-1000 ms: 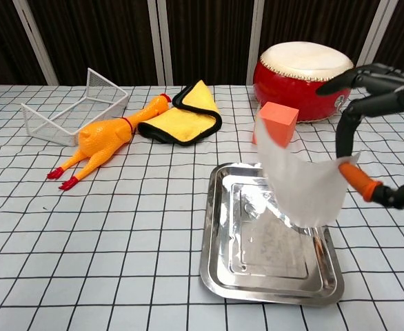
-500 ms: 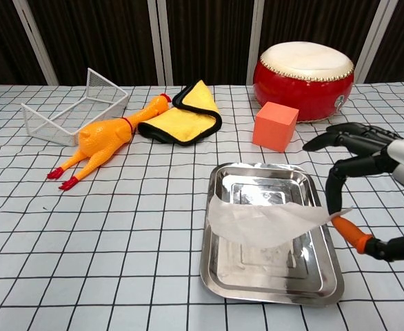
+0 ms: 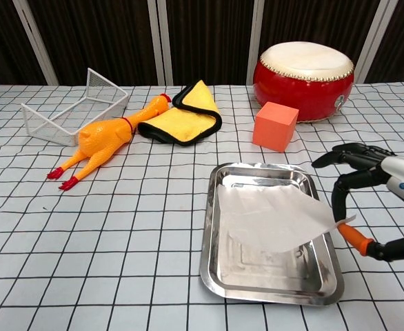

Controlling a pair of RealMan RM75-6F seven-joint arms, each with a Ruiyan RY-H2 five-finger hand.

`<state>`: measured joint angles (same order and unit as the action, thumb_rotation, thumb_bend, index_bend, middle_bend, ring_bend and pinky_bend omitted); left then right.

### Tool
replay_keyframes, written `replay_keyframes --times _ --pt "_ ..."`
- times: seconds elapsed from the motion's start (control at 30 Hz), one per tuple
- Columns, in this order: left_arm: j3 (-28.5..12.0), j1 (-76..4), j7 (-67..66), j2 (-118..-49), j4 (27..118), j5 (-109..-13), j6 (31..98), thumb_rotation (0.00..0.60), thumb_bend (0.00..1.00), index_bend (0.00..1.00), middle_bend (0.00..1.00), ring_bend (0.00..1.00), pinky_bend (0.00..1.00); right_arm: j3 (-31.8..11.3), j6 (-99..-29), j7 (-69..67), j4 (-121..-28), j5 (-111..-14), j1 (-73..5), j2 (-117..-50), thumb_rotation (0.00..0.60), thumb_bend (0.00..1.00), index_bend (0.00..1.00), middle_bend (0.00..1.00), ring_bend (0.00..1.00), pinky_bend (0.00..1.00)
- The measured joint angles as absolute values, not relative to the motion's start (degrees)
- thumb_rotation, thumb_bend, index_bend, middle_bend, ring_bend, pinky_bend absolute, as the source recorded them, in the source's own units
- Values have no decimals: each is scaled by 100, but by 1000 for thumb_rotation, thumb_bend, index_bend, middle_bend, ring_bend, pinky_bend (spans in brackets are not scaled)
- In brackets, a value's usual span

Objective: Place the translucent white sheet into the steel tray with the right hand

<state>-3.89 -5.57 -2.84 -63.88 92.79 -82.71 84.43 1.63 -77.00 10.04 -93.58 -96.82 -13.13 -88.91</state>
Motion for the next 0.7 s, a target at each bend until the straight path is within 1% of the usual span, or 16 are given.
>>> replay_keyframes --times 0.23,0.5,0.6,0.7 --pt "-395 -524 -241 -6358 9287 -8278 8509 600 0 0 0 0 0 27 -7609 1075 -9293 -9416 -1344 -9058 600 562 663 181 0 0" --pt "-389 -528 -217 -6344 9277 -8297 8500 600 0 0 0 0 0 -1 -7509 1186 -9298 -9272 -1379 -9196 600 562 659 181 0 0" --pt "-386 -527 -211 -6343 9273 -8307 8503 600 0 0 0 0 0 17 -7493 1223 -9318 -9256 -1382 -9212 600 562 565 181 0 0" --pt "-384 -530 -200 -6341 9273 -8311 8496 600 0 0 0 0 0 46 -7498 1279 -9359 -9272 -1380 -9190 600 564 386 152 0 0"
